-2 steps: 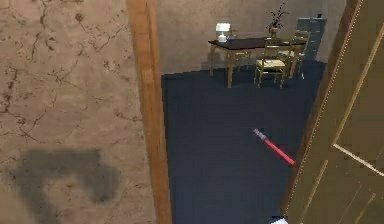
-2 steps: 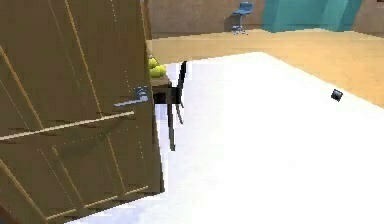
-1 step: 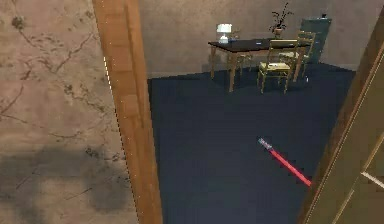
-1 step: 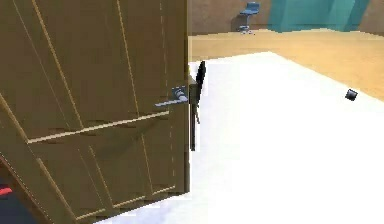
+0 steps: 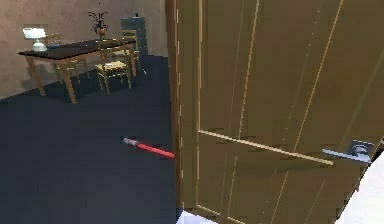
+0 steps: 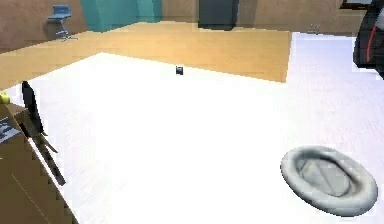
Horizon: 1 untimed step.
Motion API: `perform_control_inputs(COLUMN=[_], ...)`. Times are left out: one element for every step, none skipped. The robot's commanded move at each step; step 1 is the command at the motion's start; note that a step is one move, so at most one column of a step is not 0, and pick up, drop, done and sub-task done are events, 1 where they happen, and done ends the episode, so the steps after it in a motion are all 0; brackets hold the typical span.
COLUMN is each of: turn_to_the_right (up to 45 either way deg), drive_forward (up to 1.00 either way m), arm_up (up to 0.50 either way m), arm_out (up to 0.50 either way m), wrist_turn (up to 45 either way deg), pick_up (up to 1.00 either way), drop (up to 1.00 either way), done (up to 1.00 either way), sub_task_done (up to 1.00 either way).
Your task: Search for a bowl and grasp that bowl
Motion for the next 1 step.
perform_control_inputs(turn_to_the_right=[3.0], drive_forward=[0.0], arm_up=[0.0], arm_out=[0.0], wrist_turn=[0.0], pick_up=[0.0], drop=[0.0], done=[0.0], sub_task_done=[0.0])
